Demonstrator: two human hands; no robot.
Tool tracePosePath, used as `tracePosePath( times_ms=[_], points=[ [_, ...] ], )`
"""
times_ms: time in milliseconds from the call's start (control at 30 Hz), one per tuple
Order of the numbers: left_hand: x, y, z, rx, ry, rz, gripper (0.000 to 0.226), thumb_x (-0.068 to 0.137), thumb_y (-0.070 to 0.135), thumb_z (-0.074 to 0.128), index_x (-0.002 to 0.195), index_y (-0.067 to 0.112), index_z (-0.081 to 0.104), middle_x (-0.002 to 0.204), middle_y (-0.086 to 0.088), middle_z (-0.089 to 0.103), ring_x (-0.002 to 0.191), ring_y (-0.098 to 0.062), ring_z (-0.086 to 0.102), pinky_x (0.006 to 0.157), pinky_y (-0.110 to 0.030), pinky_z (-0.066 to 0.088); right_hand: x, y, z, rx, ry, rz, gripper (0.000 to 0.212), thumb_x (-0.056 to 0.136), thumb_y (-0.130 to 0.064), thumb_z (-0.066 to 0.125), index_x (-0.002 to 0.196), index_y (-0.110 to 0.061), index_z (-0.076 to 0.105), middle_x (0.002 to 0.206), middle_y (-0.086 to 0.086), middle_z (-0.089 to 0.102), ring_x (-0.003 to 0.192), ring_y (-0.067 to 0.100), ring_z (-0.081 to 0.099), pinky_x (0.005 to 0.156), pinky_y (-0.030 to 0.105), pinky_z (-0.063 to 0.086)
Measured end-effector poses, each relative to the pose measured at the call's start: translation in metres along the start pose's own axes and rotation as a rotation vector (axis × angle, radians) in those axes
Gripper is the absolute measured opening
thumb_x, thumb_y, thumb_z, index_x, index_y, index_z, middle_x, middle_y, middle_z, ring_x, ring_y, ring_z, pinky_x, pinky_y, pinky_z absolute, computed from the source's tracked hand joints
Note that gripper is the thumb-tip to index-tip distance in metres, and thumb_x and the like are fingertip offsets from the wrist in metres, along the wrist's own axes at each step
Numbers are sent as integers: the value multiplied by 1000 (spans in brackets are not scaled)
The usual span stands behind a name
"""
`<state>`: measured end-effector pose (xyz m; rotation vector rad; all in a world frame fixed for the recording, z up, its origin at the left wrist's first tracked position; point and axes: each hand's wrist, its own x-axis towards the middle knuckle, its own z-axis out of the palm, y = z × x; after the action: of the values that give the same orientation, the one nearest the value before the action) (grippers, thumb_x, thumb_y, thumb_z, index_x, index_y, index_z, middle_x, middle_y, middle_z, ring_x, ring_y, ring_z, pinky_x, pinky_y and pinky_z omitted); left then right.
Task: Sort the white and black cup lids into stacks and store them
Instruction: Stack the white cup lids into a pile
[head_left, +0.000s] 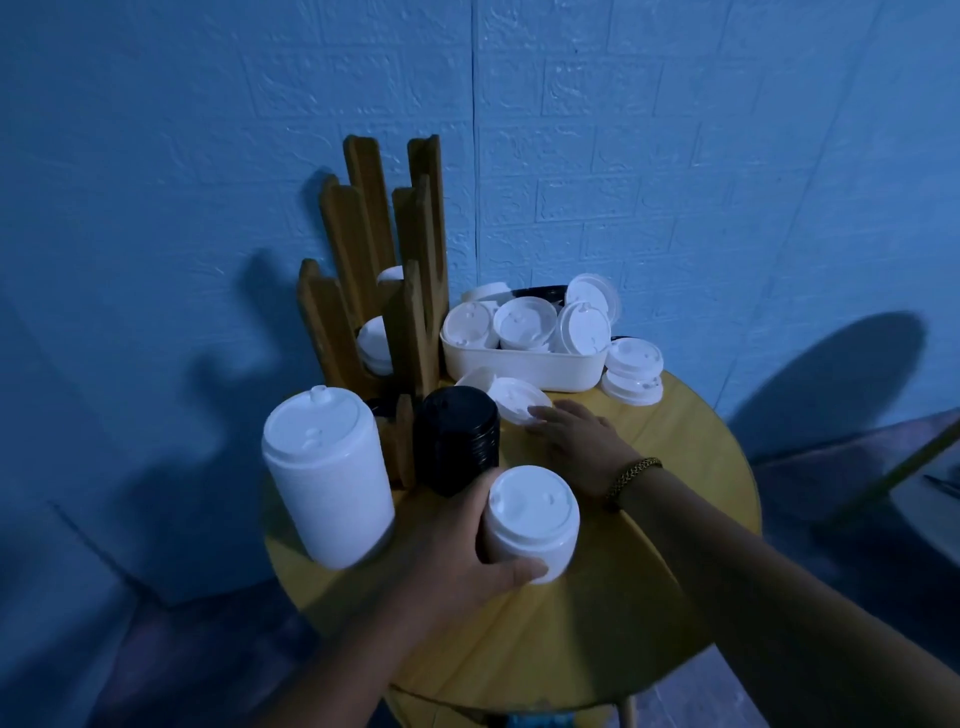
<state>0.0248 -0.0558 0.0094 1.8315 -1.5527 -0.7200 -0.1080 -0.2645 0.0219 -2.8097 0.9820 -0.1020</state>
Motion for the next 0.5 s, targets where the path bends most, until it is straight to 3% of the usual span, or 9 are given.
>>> tracePosePath(
  times_ms=[67, 133, 200, 300, 400, 500],
  points=[
    [0, 0, -1, 7, 6, 14, 91, 83, 55, 77, 150, 54, 16, 138, 33, 35, 128, 9, 34, 85, -4, 28, -3, 0, -2, -37, 28, -11, 46, 103, -24, 44, 148, -30, 42, 157, -14, 33, 146, 17, 21, 115, 44, 26],
    [2, -1, -1, 8, 11, 26, 91, 82, 55, 77, 149, 54, 16, 139, 31, 36, 129, 6, 36, 92, -11, 33, -13, 3, -1, 48, 145, -24, 39, 100, -21, 52, 139, -27, 54, 148, -11, 47, 138, 15, 35, 112, 37, 32],
    [4, -3, -1, -2, 10, 24, 90, 80, 56, 78, 147, 57, 18, 141, 30, 37, 130, 4, 38, 99, -19, 37, -28, 5, -1, 346, 318, 46, 27, 95, -16, 62, 120, -26, 67, 128, -9, 62, 119, 9, 51, 102, 27, 41],
    [7, -2, 0, -25, 16, 19, 86, 78, 55, 80, 139, 63, 20, 138, 32, 40, 130, 3, 40, 101, -24, 39, -54, 2, -7, 984, 527, 243, 14, 90, -9, 70, 95, -21, 67, 99, -2, 69, 92, 15, 64, 79, 27, 51],
    [7, 2, 2, -45, 22, 20, 81, 79, 50, 82, 133, 64, 22, 130, 37, 41, 123, 10, 41, 95, -15, 38, -76, -5, -14, 1422, 541, 364, 22, 94, -4, 63, 113, -15, 59, 97, 12, 64, 86, 21, 61, 76, 34, 56],
    [6, 4, 4, -79, 30, 23, 74, 80, 43, 83, 125, 65, 28, 122, 44, 39, 108, 27, 38, 80, 0, 33, -93, -6, -12, 1640, 384, 493, 35, 97, -4, 54, 127, -21, 57, 106, 16, 65, 88, 27, 60, 78, 39, 55]
  ],
)
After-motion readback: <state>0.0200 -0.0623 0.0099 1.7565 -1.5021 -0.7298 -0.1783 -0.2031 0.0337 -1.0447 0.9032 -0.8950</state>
